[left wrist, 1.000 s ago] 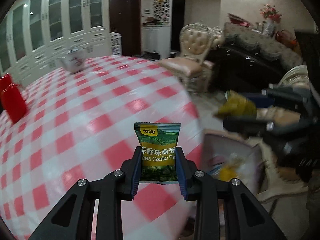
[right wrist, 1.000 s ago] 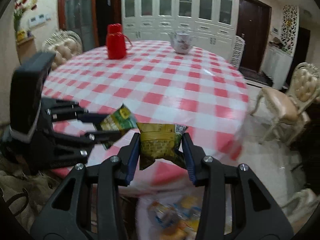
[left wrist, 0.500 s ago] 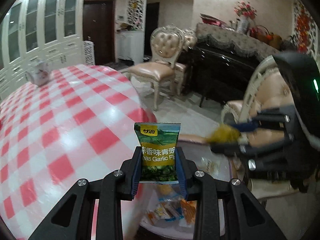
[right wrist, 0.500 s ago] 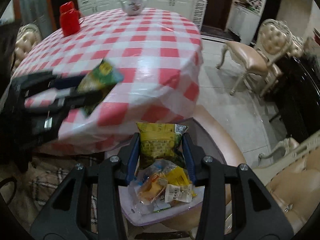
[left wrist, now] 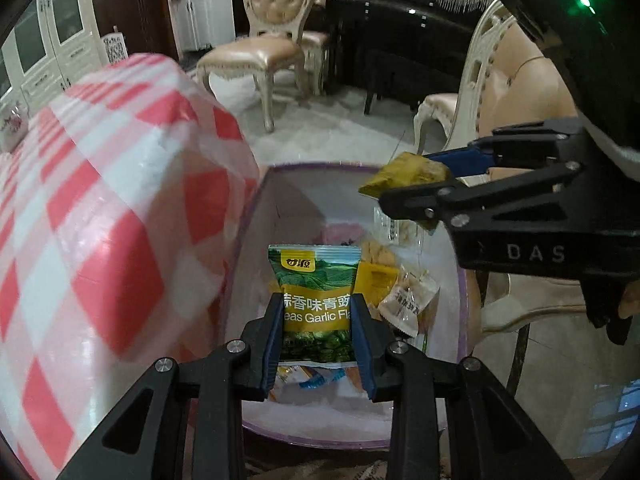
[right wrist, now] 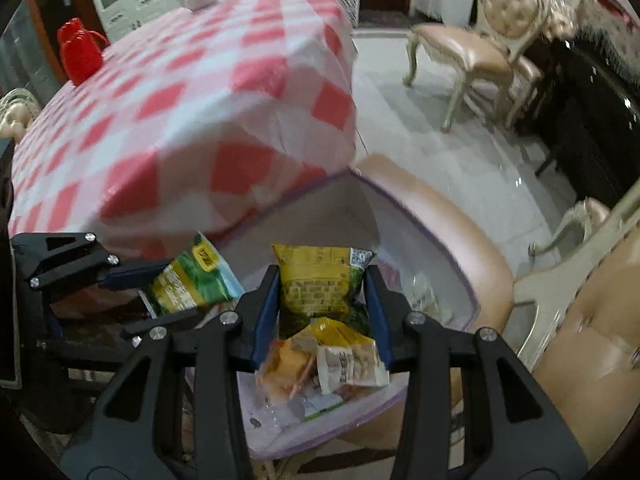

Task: Organize snacks
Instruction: 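Carry both green snack bags off the table over the purple-rimmed box, then open both tools to drop the green snack bags into the box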

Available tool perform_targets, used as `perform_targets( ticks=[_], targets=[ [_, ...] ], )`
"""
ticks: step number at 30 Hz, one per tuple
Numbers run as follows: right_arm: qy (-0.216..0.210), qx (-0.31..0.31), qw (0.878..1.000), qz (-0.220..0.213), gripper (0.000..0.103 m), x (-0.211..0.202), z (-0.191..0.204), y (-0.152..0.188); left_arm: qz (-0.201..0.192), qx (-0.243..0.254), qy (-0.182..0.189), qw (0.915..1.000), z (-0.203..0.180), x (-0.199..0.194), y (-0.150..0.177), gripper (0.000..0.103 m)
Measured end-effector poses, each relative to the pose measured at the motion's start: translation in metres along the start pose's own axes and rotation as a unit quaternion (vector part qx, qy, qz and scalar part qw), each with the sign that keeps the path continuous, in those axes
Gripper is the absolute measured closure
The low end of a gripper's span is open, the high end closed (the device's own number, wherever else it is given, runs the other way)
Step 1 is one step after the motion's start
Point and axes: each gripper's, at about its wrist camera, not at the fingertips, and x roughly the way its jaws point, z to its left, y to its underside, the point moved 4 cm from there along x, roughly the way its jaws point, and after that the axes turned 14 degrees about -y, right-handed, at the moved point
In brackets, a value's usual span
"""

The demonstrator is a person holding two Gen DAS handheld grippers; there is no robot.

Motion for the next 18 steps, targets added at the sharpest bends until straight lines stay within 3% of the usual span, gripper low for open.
perform_targets(
  ticks=[8,18],
  targets=[
    [0.025,0.007,1.0,0.016,0.057,0.006,-0.012,0.008,0.012,-0.003,-0.016,0.9998,-0.001,0.009,-0.001,0.07],
    [0.023,0.01,0.999,0.045,0.057,0.021,-0.01,0.022,0.042,0.011,-0.012,0.999,0.002,0.027,0.012,0.069]
  ],
)
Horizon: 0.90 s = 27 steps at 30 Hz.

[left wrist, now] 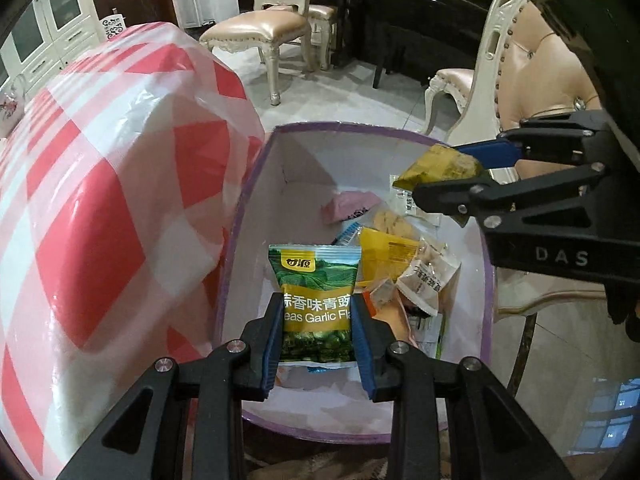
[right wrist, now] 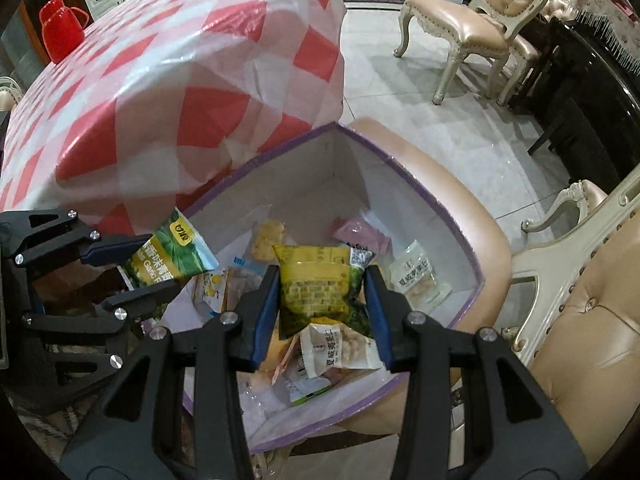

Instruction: Organize snacks

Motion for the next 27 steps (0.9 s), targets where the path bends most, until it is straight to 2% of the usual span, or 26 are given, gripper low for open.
perform_targets(
  ticks=[3,4,5,6,7,8,9,13,19,23,27],
  targets=[
    [-0.002,0.007,1.0,0.003,0.054,0.003,-0.003,0.002,-0.006,0.003,0.001,1.0,-0.002,-0.002,-0.003,0.069],
    [-0.003,0.009,1.0,0.005,0.054,0.004,-0.004,0.003,-0.006,0.004,0.002,1.0,-0.002,-0.003,-0.001,0.066],
    [-0.003,0.01,1.0,0.008,0.049,0.006,-0.005,0.003,-0.007,0.003,0.004,1.0,-0.002,-0.004,-0.002,0.062],
    [-0.001,0.012,1.0,0.013,0.048,0.007,-0.005,0.004,-0.01,0.001,0.006,0.9999,-0.002,-0.005,-0.003,0.049],
    [0.002,0.014,1.0,0.017,0.043,0.009,-0.006,0.005,-0.015,-0.001,0.007,0.9999,-0.001,-0.008,-0.004,0.032],
    [0.01,0.015,1.0,0.023,0.035,0.012,-0.008,0.007,-0.021,-0.001,0.001,0.9998,0.0,-0.01,-0.005,0.024],
    [0.019,0.016,0.999,0.028,0.032,0.015,-0.01,0.008,-0.025,0.0,0.003,0.9997,-0.001,-0.012,-0.005,0.022],
    [0.044,0.027,0.998,0.046,0.03,0.024,-0.019,0.018,-0.07,0.018,-0.031,0.9969,-0.003,-0.03,-0.01,0.019],
    [0.03,0.067,0.996,0.043,0.03,0.027,-0.027,0.027,-0.108,0.003,-0.032,0.9936,0.002,-0.048,-0.016,0.019],
    [0.029,0.081,0.996,0.032,0.03,0.027,-0.035,0.032,-0.1,0.003,-0.045,0.9939,0.003,-0.045,-0.016,0.019],
    [0.043,0.085,0.995,0.025,0.03,0.026,-0.045,0.028,-0.078,0.015,-0.03,0.9964,-0.006,-0.034,-0.012,0.019]
  ],
)
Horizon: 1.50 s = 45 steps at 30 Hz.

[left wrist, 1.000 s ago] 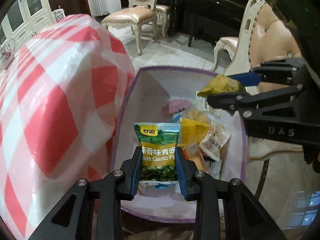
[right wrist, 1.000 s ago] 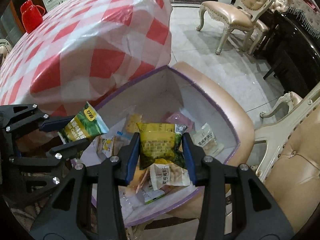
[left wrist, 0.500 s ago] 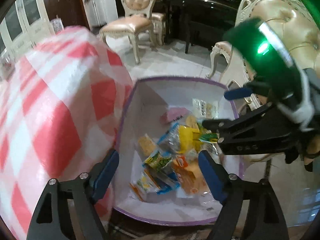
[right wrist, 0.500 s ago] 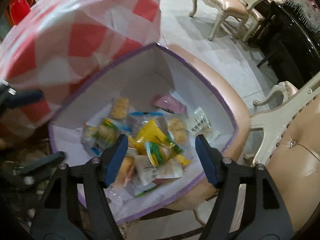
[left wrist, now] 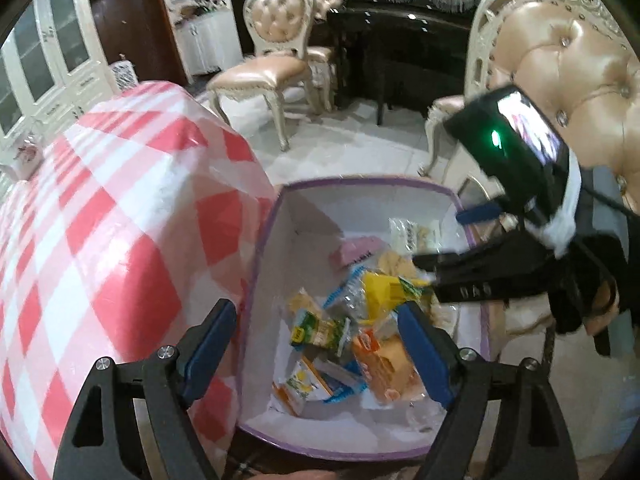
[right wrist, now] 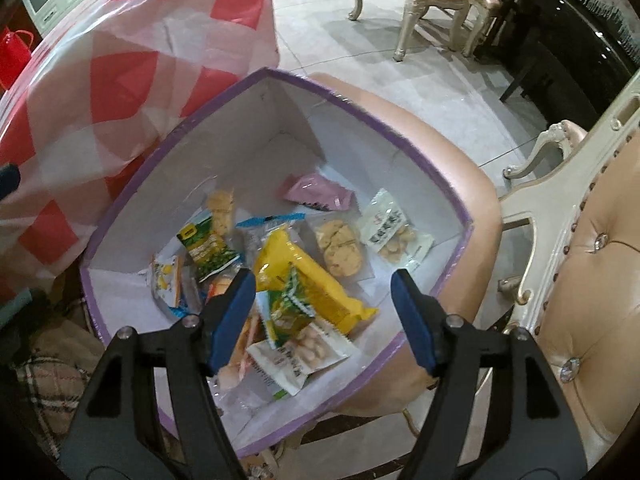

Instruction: Organize snacks

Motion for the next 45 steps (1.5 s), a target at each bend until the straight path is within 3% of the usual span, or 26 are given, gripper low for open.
perform_targets(
  ticks=[4,18,45],
  targets=[
    [0.012,0.014,1.0,-0.013,0.03,-0.003,-0.012,-0.003,0.022,0.011,0.022,0.9995,-0.009,0.008,0.004,0.019],
    [0.0,0.024,1.0,-0.017,0.03,-0.004,-0.013,-0.005,0.061,0.013,0.04,0.9973,-0.017,0.024,0.011,0.019],
    [-0.017,0.025,1.0,-0.008,0.029,0.002,-0.01,-0.003,0.069,0.015,0.043,0.9966,-0.017,0.028,0.013,0.019]
  ],
)
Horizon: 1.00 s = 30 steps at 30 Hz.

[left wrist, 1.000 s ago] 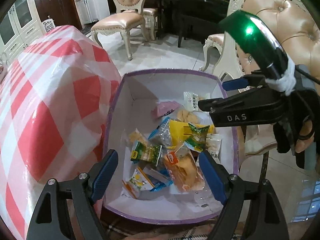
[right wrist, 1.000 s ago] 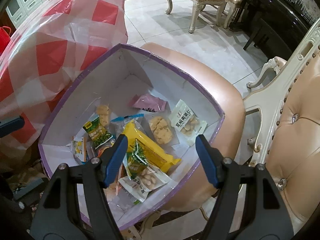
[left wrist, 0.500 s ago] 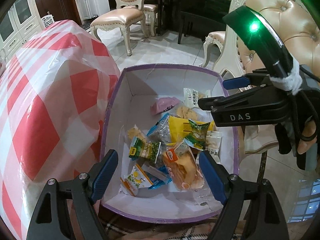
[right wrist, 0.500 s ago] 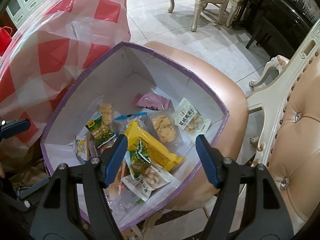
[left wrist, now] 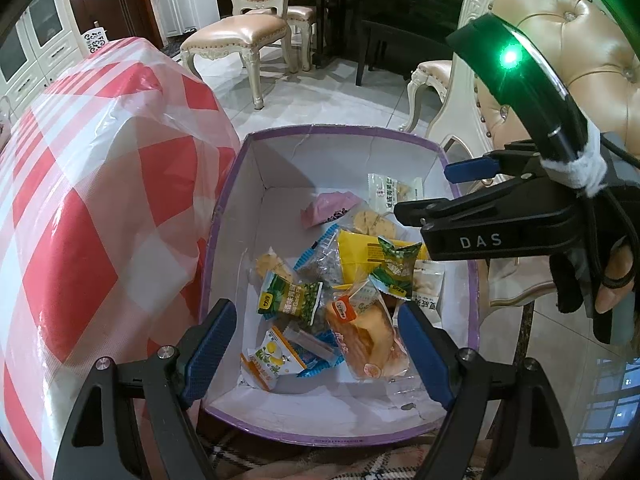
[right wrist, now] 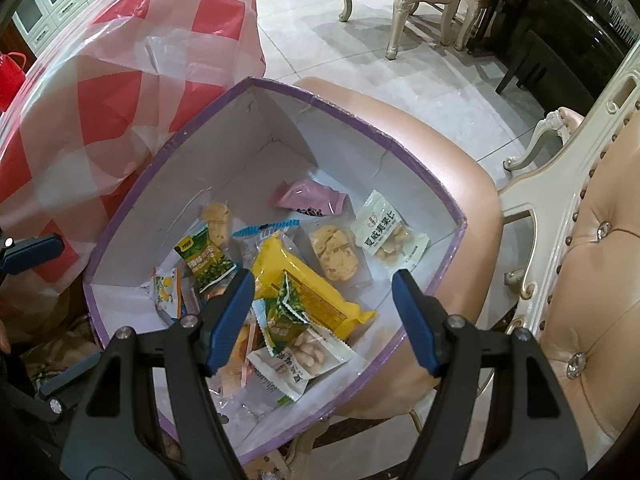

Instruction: Organize snacks

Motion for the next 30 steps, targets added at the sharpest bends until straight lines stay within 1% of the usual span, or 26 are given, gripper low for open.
perform_targets(
  ticks=[30],
  targets=[
    [-0.015,0.008,1.0,0.01,0.028,0.0076,-0.0003,0.0047,0.004,0.0,0.0,1.0,-0.0019,0.0023,0.0023,0.019]
  ],
)
